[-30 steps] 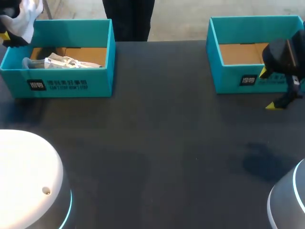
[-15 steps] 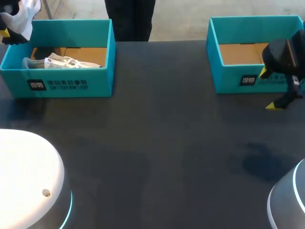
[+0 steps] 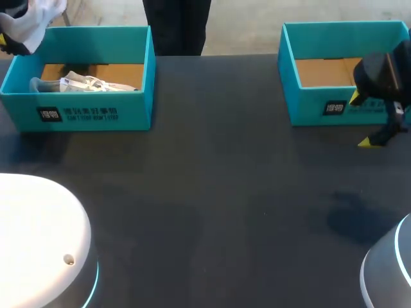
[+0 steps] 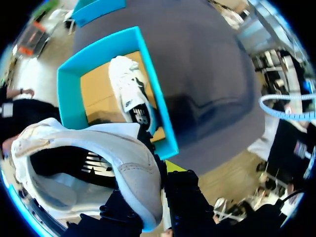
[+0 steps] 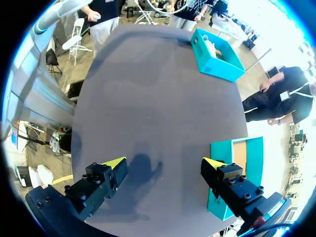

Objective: Take the shoe out of the shoebox, open the shoe tongue, remove and reinsert the insole, then place the shoe into the shoebox

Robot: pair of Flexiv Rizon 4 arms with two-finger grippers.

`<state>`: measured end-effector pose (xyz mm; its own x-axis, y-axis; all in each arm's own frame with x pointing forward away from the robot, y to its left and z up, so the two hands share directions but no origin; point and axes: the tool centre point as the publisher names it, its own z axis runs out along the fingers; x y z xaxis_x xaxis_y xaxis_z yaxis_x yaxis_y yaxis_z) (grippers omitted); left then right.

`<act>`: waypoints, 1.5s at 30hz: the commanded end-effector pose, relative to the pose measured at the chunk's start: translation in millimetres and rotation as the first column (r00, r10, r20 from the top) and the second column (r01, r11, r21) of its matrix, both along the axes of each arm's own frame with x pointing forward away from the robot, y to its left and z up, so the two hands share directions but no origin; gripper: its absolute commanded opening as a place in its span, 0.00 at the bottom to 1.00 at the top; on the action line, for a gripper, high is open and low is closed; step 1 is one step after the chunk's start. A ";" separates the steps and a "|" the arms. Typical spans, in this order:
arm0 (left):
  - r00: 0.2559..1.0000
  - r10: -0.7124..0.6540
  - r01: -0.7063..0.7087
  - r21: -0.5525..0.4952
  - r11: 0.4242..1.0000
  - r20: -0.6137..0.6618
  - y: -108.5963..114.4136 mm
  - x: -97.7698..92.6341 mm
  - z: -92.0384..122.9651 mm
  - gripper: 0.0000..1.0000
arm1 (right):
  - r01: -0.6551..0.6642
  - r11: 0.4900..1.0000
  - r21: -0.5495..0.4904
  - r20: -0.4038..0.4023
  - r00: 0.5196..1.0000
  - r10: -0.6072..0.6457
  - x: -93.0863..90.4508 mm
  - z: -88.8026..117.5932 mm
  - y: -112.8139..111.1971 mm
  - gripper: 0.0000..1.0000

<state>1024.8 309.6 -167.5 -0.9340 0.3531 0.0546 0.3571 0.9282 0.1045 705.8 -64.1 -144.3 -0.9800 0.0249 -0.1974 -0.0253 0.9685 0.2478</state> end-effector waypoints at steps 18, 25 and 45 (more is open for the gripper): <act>0.492 -0.858 0.855 -0.104 0.508 -0.145 28.1 52.3 9.5 0.00 | 0.000 1.000 -0.003 -0.004 1.000 0.000 2.5 -0.9 1.1 1.00; 0.407 -0.904 0.911 -0.018 0.413 -0.128 29.5 51.0 15.8 0.00 | 0.000 1.000 -0.003 -0.004 1.000 0.000 2.5 -0.9 1.1 1.00; 0.407 -0.904 0.911 -0.020 0.412 -0.129 22.8 51.6 8.2 0.00 | 0.000 1.000 -0.003 -0.004 1.000 0.000 2.5 -0.9 1.1 1.00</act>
<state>1078.8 334.5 -155.0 -0.0609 0.9848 0.1625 0.9979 0.0562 0.0335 705.8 -64.1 -144.3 -0.9800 0.0249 -0.1974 -0.0253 0.9685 0.2478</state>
